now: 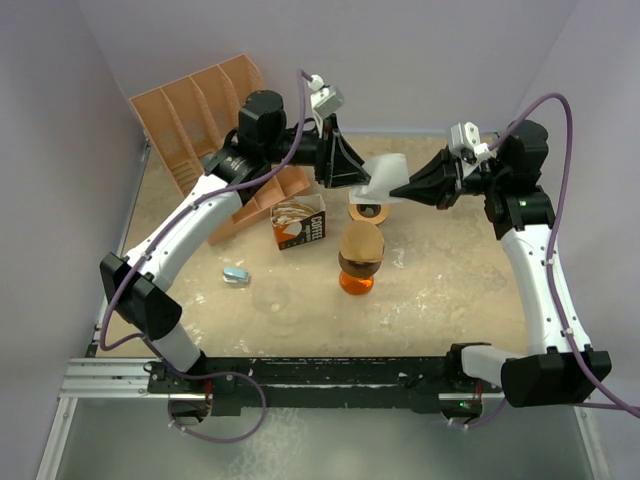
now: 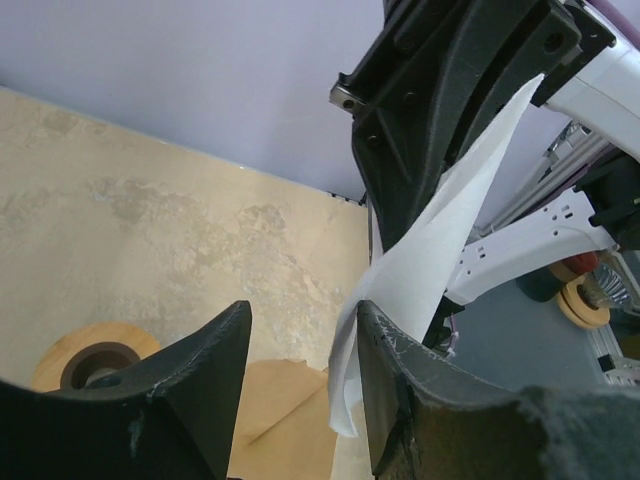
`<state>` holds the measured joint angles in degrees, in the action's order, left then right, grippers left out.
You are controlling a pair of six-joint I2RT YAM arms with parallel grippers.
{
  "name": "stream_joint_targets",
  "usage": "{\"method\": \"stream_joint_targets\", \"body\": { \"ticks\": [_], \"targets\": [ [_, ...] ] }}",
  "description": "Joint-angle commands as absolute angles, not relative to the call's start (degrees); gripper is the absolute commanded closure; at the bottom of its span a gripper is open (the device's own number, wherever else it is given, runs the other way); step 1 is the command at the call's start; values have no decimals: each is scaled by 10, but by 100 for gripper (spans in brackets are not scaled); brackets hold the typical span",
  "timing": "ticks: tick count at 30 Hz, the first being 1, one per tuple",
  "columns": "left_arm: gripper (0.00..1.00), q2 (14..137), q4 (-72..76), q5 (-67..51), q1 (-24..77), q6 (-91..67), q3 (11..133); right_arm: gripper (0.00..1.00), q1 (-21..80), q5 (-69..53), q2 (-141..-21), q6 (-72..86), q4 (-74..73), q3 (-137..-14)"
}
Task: Place the coffee filter in the dripper
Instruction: Pick up the coffee filter from the center of the board.
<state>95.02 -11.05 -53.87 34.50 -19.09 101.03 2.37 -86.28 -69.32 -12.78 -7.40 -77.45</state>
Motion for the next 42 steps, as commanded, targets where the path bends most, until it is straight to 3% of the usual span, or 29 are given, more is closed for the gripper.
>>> {"method": "stream_joint_targets", "body": {
  "ticks": [1,9,19,42],
  "targets": [
    [55,917,-24,-551,329,-253,1002,100,26,-875,-681,-119,-57,-776],
    [55,933,66,-562,331,-336,1008,100,26,-873,-679,-117,-57,-772],
    [55,944,65,-596,348,-337,1024,100,27,-866,-692,-108,-53,-775],
    [54,938,-159,-573,348,-133,1066,100,26,-851,-712,-68,-50,-789]
  ]
}}
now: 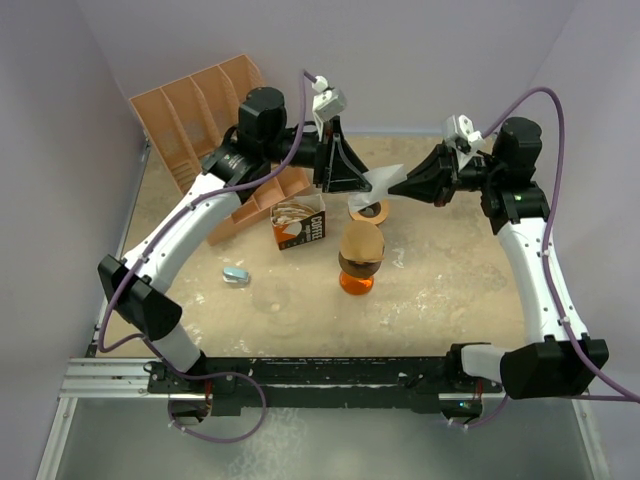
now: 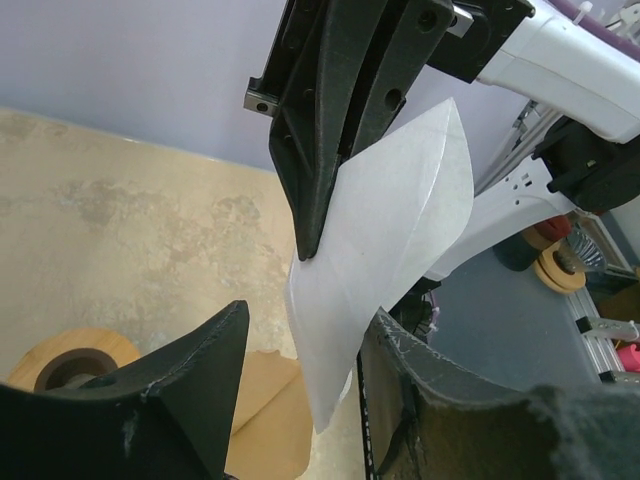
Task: Place the coffee filter in the dripper
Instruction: Pick up the coffee filter from the center of the board.
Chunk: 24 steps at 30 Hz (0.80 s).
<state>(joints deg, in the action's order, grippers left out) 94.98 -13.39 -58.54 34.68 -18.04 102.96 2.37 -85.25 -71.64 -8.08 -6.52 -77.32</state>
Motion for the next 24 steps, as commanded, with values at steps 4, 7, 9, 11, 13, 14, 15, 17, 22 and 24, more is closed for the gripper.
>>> {"method": "stream_joint_targets", "body": {
  "ticks": [4,7,9,11,13,14,15,17,22,24],
  "targets": [
    [54,946,-161,-569,349,-132,1077,100,26,-850,-711,-68,-49,-787],
    [54,948,-148,-568,349,-144,1083,100,26,-848,-710,-69,-48,-785],
    [54,952,-126,-569,349,-167,1087,100,26,-847,-709,-71,-48,-780],
    [53,958,-98,-566,350,-198,1094,100,27,-846,-708,-74,-48,-775],
    [54,965,-84,-562,350,-215,1102,100,27,-847,-707,-74,-48,-774],
    [53,968,-81,-561,351,-218,1105,100,26,-847,-707,-74,-48,-774],
    [54,971,-77,-560,353,-220,1107,100,27,-846,-706,-74,-48,-775],
    [54,977,-73,-560,355,-224,1111,100,26,-846,-705,-74,-49,-776],
    [54,983,-73,-562,360,-225,1125,100,26,-843,-702,-74,-49,-770],
    [54,983,-73,-565,361,-224,1126,100,26,-844,-702,-74,-49,-771]
  ]
}}
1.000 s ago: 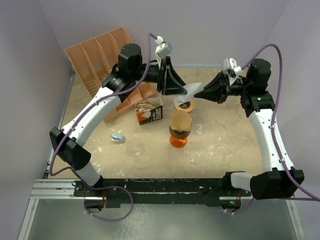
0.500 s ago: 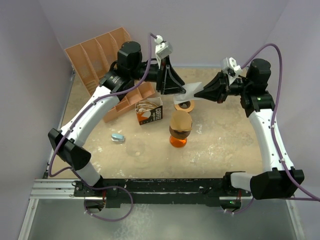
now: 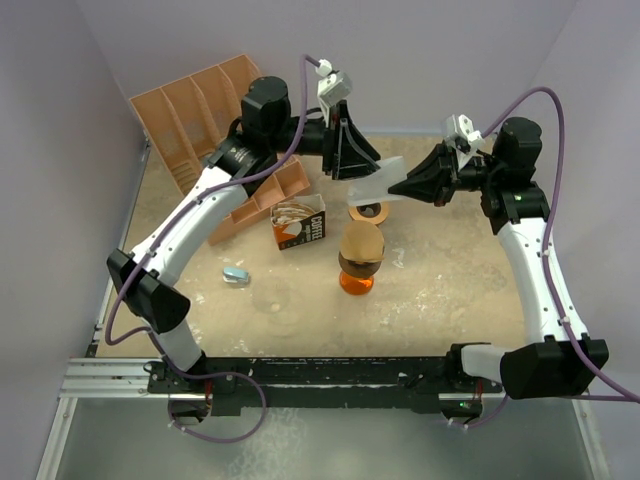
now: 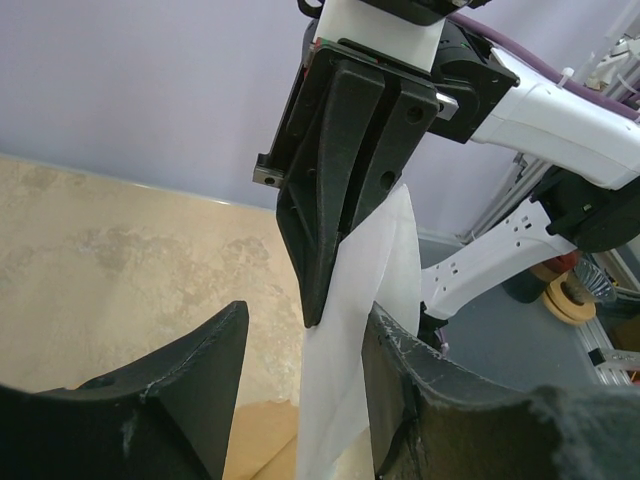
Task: Place the coffee filter in the dripper
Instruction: Pick up the coffee filter from the center of the board.
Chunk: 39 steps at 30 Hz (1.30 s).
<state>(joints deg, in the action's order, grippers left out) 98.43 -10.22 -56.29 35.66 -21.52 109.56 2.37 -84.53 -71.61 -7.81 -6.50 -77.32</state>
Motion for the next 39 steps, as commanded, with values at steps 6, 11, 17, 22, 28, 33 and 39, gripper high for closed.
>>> {"method": "stream_joint_targets", "body": {
  "ticks": [6,11,17,22,28,33,39],
  "targets": [
    [55,985,-135,-570,372,-164,1130,100,26,-843,-706,-73,-51,-776],
    [65,994,-173,-562,384,-128,1152,100,27,-834,-705,-74,-54,-774],
    [76,1014,-236,-536,399,-77,1196,100,27,-824,-705,-82,-65,-766],
    [82,1016,-256,-523,399,-58,1205,100,27,-818,-708,-102,-88,-771],
    [91,1015,-277,-520,400,-37,1209,100,27,-810,-715,-112,-100,-773],
    [100,1013,-275,-520,402,-38,1198,100,27,-797,-716,-107,-100,-774],
    [100,1007,-210,-530,402,-102,1160,98,27,-758,-716,-81,-81,-764]
  ]
}}
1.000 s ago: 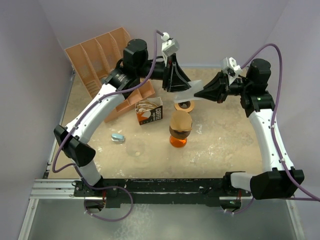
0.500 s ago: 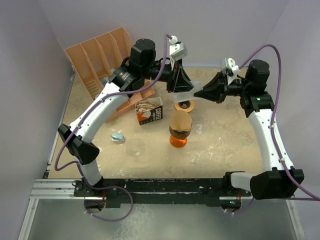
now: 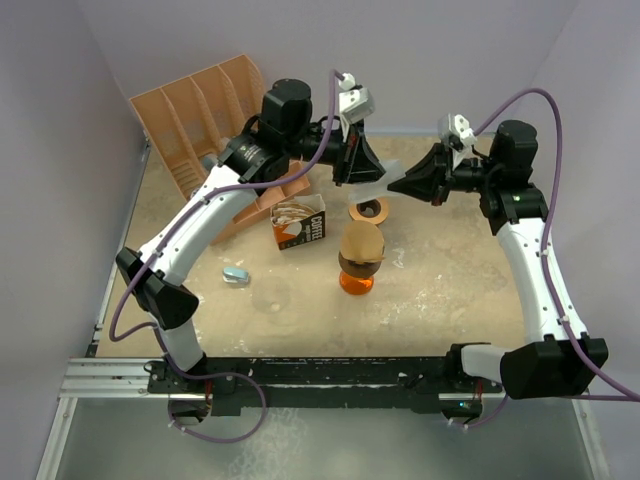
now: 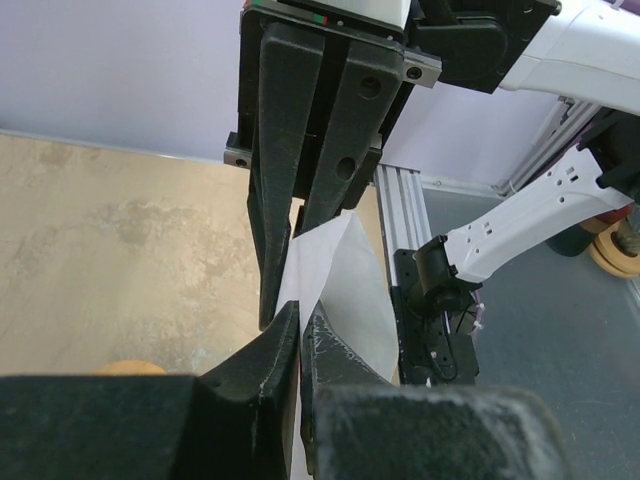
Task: Place the coffee filter in the dripper
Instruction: Pick up the coffee filter from the center of the board.
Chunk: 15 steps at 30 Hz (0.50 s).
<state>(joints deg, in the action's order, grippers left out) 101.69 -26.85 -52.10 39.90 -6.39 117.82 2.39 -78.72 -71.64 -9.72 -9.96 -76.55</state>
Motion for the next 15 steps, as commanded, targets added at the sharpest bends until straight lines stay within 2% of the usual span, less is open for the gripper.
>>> {"method": "stream_joint_targets", "body": {
  "ticks": [1,15],
  "targets": [
    [100,1004,-201,-528,402,-108,1152,96,27,-755,-715,-81,-80,-763],
    [100,979,-169,-483,398,-132,1074,89,27,-761,-703,-50,-29,-714]
  ]
}}
